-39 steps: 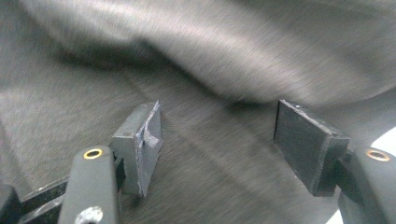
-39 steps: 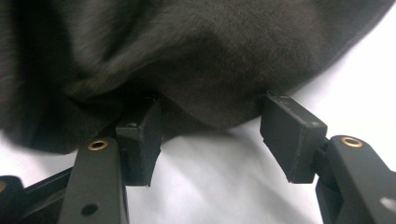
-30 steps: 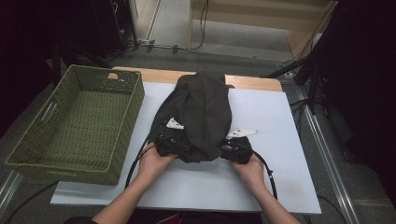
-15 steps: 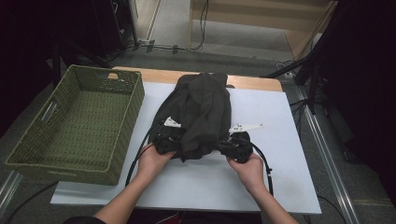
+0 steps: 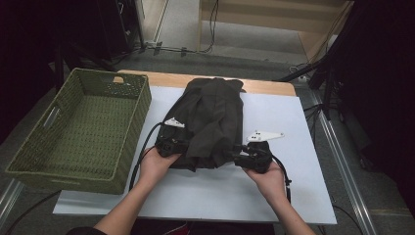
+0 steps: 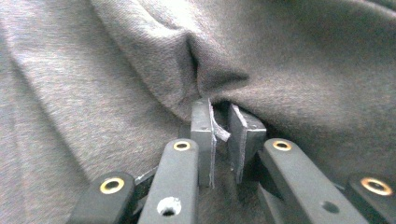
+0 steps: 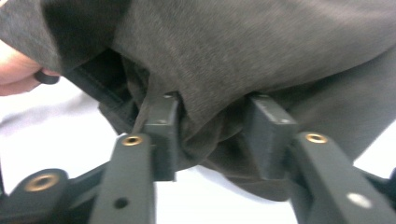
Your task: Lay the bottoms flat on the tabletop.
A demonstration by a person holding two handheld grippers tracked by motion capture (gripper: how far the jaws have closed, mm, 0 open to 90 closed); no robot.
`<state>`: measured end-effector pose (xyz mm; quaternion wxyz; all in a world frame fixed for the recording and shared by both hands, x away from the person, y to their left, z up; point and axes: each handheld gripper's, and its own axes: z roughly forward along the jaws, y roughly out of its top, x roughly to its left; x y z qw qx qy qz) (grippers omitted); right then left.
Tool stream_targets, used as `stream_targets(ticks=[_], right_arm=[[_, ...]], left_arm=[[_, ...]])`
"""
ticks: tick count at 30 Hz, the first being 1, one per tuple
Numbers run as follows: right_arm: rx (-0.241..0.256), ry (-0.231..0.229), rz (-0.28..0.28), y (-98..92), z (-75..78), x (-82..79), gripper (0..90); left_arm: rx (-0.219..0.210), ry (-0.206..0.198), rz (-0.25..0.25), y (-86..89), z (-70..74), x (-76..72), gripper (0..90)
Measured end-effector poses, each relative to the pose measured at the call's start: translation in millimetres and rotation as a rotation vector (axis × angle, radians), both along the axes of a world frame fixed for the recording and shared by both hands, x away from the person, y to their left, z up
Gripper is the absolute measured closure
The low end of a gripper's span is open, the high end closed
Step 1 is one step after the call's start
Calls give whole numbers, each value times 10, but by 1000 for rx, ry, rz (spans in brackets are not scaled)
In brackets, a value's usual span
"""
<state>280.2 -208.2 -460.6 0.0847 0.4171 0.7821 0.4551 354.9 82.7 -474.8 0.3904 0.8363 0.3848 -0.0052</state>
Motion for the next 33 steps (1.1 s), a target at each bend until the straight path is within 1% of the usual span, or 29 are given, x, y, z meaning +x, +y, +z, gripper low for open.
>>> stream_targets(ticks=[1,2,4,6,8,10,12,16,18,21,24,26,28,30,32,33], right_arm=[[-9,2,-1,-28,13,0,507],[-18,16,4,-59,15,9,488],[-45,49,2,-136,-6,30,481],[-47,62,-7,-220,-35,38,473],[-51,63,-18,-291,-41,36,473],[-66,43,-25,-360,-28,19,473],[-83,29,-37,-432,-12,4,473],[-71,39,-68,-579,10,-21,478],[-62,38,-77,-629,27,-36,491],[-35,41,-92,-745,79,-49,513],[-29,38,-126,-868,110,-70,519],[-35,36,-143,-912,93,-78,520],[-39,41,-152,-907,69,-75,520],[-58,42,-146,-869,42,-73,510],[-71,48,-137,-835,16,-75,504],[-75,51,-139,-823,3,-77,498]], left_arm=[[-6,-5,3,19,25,-4,797],[-17,-7,6,42,51,-8,785],[-41,-11,14,89,101,-11,784],[-52,-15,21,122,139,-9,725],[-45,-23,31,145,173,-13,639],[-53,-33,46,166,196,-17,568],[-55,-41,51,185,214,-11,522],[-56,-54,61,196,226,-10,444],[-64,-64,61,177,232,-17,418],[-73,-54,38,107,252,-18,400],[-47,-72,9,15,295,-63,391],[-66,-73,-11,-35,336,-91,385],[-73,-76,-30,-95,385,-118,374],[-72,-85,-47,-158,429,-151,374],[-88,-73,-68,-221,473,-187,374],[-89,-75,-79,-257,494,-209,372]])
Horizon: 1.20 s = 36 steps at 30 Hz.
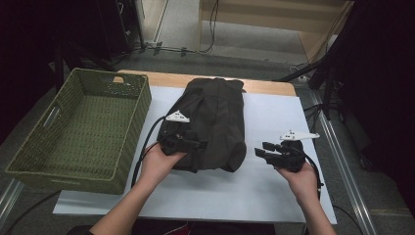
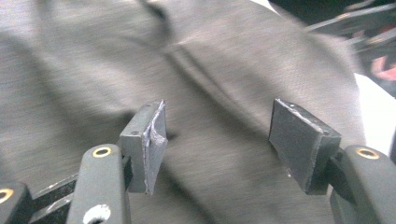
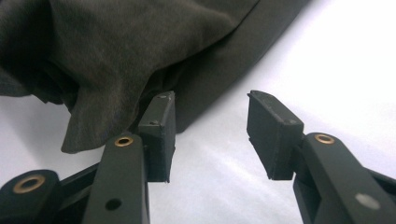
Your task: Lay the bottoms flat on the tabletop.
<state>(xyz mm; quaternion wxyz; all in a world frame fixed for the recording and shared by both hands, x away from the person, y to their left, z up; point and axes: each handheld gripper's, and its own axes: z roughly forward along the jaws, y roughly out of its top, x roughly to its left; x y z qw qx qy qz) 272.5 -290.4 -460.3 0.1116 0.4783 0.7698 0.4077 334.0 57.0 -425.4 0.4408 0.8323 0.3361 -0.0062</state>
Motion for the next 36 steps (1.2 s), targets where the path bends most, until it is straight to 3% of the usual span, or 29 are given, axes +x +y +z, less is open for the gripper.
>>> stream_targets(ticks=[4,8,13,19,23,28,31,32,36], right_arm=[[-14,4,-6,13,-39,-9,490],[-18,4,-17,9,-54,-17,487],[-14,0,-34,19,-59,-18,484],[-9,-6,-52,22,-58,3,484],[1,-22,-68,20,-24,5,485],[21,-56,-91,60,71,40,495],[40,-78,-100,105,166,109,529],[45,-84,-101,130,196,140,537],[50,-90,-92,248,247,255,558]], left_arm=[[9,-3,-48,-144,38,-70,372],[27,-2,-63,-255,-55,-92,380],[36,26,-69,-335,-236,-68,504],[25,34,-90,-384,-346,-59,655],[33,34,-135,-449,-362,-120,769],[31,4,-201,-568,-245,-321,809],[52,0,-234,-655,-270,-379,829],[49,18,-232,-674,-308,-371,829],[51,23,-231,-695,-347,-391,828]])
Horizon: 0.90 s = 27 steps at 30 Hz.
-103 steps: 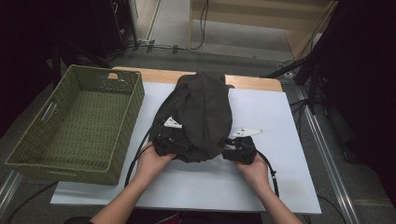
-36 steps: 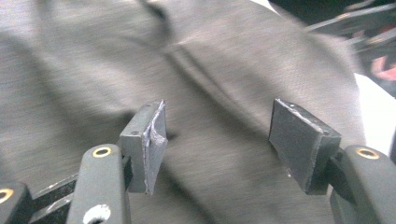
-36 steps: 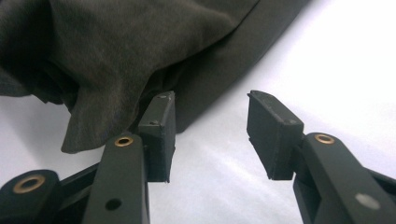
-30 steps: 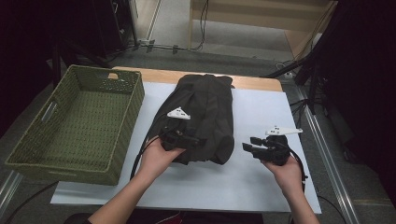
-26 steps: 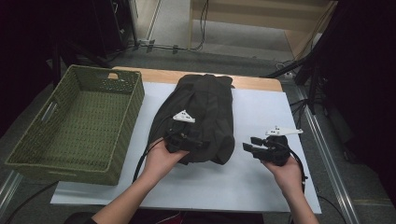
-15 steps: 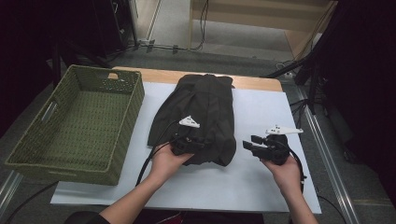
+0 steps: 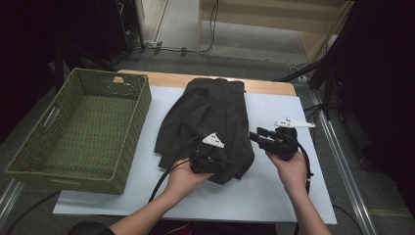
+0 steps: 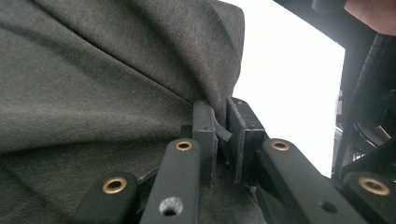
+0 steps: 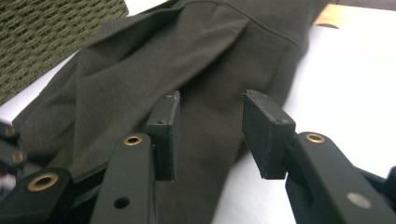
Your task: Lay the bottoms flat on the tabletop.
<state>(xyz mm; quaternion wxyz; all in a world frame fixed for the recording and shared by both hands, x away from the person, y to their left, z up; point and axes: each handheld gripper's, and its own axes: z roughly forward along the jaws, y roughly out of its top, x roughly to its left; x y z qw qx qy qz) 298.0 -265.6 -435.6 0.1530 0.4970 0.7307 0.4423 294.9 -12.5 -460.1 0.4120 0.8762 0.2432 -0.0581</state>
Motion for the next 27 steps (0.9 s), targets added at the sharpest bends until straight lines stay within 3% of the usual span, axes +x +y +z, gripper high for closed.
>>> stream_targets(ticks=[4,13,18,21,24,26,27], right_arm=[[-8,-3,21,151,-7,139,552],[3,50,46,378,-166,456,467],[16,27,60,460,-94,499,422],[-64,17,29,544,-124,537,414],[-118,67,19,578,-242,602,418],[-117,101,29,578,-303,632,505],[-108,116,43,574,-325,640,613]], left_arm=[[-10,3,5,7,-3,16,829],[-2,-7,3,3,-25,-13,828],[-7,-6,5,-16,-37,-34,829],[-2,-8,-2,-27,-35,-46,828],[-3,-6,-4,-28,-38,-45,828],[-7,-6,-6,-24,-33,-42,828],[-11,-2,-5,-21,-27,-41,828]])
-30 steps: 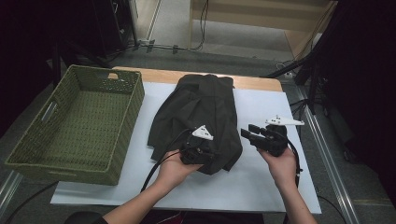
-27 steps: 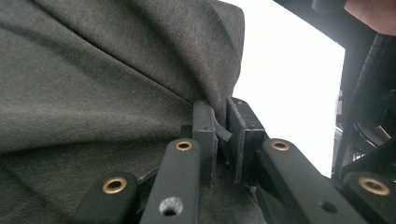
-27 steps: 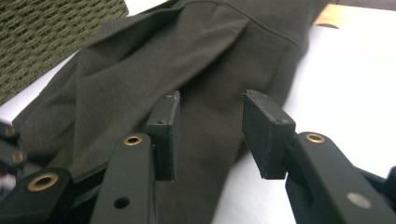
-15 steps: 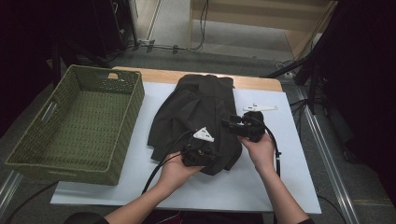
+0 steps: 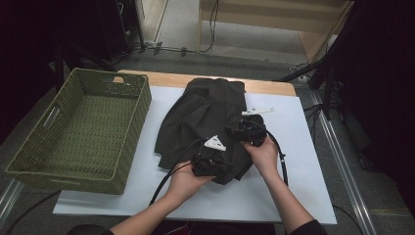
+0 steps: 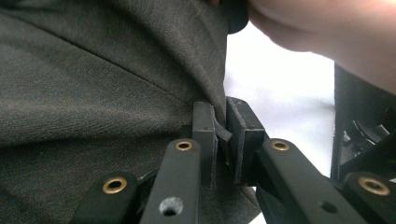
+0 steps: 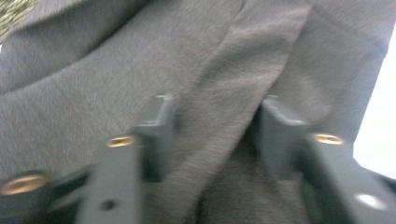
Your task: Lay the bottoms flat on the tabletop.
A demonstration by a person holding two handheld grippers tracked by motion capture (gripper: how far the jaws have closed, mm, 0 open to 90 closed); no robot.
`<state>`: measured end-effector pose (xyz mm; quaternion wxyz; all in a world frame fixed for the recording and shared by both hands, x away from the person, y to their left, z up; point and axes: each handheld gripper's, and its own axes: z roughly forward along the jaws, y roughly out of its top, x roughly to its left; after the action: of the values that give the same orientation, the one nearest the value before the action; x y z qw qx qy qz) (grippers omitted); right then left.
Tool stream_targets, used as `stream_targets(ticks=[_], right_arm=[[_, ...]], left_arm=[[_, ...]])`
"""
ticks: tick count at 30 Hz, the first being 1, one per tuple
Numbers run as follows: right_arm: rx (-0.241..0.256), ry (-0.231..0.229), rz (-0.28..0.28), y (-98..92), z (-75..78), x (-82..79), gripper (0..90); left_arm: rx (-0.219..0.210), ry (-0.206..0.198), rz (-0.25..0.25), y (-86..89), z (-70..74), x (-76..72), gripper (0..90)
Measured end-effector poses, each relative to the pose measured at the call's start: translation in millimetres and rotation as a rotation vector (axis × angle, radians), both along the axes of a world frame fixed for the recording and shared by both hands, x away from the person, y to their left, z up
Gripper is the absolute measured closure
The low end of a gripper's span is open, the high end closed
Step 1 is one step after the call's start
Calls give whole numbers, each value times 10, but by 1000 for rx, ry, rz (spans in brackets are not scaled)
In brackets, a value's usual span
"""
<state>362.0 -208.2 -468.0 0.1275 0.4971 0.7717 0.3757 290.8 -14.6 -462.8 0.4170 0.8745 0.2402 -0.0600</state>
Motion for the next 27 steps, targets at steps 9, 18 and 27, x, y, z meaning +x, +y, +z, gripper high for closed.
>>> stream_targets(ticks=[9,18,27], right_arm=[[60,-1,-17,-391,196,-93,847],[72,-1,-116,-929,268,-234,847],[55,9,-181,-1085,145,-185,642]], left_arm=[[-73,-28,18,215,325,50,697],[-40,-90,118,482,480,249,468],[-9,-69,190,686,366,473,408]])
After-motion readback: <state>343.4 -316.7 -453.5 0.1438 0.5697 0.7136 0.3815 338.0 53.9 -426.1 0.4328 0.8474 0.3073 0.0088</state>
